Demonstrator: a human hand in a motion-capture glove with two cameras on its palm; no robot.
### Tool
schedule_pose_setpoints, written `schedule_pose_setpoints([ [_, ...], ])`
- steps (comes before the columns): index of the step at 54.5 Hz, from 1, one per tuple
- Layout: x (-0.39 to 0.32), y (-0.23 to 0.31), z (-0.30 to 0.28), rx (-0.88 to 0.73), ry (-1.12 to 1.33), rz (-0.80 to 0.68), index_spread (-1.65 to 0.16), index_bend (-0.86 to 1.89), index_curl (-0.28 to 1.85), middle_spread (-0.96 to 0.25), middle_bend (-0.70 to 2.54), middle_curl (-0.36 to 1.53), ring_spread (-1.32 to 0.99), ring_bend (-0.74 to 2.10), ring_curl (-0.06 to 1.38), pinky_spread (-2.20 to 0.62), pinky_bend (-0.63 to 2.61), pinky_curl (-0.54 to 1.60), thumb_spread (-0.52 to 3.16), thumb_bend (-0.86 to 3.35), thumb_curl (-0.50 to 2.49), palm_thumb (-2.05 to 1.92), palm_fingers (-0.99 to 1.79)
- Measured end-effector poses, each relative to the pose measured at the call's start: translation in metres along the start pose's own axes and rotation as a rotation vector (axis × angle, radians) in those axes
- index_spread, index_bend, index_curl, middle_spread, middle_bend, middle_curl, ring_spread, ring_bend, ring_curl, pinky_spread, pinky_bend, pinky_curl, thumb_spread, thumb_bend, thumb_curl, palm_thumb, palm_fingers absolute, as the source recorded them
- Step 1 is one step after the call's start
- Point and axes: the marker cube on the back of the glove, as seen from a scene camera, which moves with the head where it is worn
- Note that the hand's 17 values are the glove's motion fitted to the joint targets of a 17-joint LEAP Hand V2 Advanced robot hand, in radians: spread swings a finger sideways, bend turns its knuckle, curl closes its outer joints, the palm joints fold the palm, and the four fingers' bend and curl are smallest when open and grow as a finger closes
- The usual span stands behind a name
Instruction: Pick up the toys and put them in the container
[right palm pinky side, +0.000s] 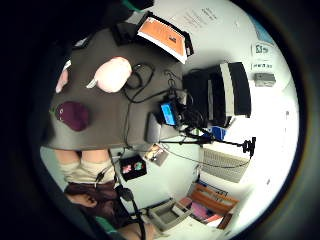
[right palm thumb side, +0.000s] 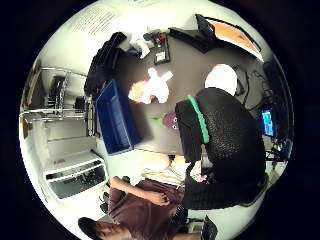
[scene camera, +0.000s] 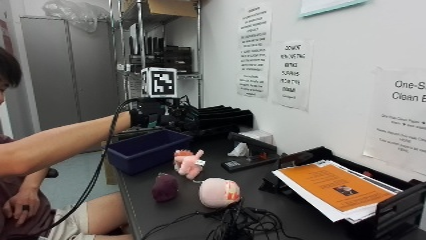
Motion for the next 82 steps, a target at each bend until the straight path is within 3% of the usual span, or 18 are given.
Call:
schedule_pose_setpoints([
  [10,0.000,-0.005,0.001,-0.025,0.006,0.022,-0.19,0.08,0.04,0.00,0.14,0.08,-0.01,0.32,0.10,0.02,0.70,0.22,1.12,-0.01,0.03,-0.03,-0.15],
  [24,-0.001,-0.015,0.002,-0.071,-0.035,0.023,-0.21,0.08,0.10,0.01,0.14,0.15,-0.01,0.35,0.16,0.02,0.74,0.27,1.47,-0.02,0.08,-0.04,-0.21],
  [39,0.007,-0.045,0.009,-0.082,-0.076,0.004,-0.22,0.08,0.13,0.01,0.14,0.19,-0.01,0.35,0.20,0.02,0.74,0.30,1.55,-0.03,0.10,-0.05,-0.23],
  [49,0.019,-0.078,0.032,-0.112,-0.094,0.075,-0.22,0.08,0.14,0.01,0.13,0.20,-0.01,0.34,0.23,0.02,0.75,0.31,1.56,-0.03,0.11,-0.05,-0.24],
  [59,0.035,-0.121,0.105,-0.201,-0.087,0.206,-0.23,0.06,0.12,-0.01,0.10,0.19,0.00,0.37,0.25,0.04,1.00,0.38,1.48,-0.04,0.13,-0.06,-0.18],
  [71,0.039,-0.149,0.210,-0.429,-0.144,0.184,-0.24,0.06,0.12,0.00,0.09,0.17,0.05,0.39,0.27,0.05,1.16,0.42,1.33,-0.03,0.18,-0.03,-0.27],
  [77,0.041,-0.156,0.233,-0.390,-0.096,0.158,-0.24,0.05,0.11,0.01,0.08,0.16,0.06,0.38,0.28,0.05,1.19,0.42,1.26,-0.01,0.21,0.01,-0.32],
  [82,0.043,-0.162,0.232,-0.380,-0.106,0.171,-0.24,0.09,0.12,0.03,0.06,0.14,0.05,0.51,0.31,-0.01,1.24,0.43,1.27,0.05,0.26,0.14,-0.15],
])
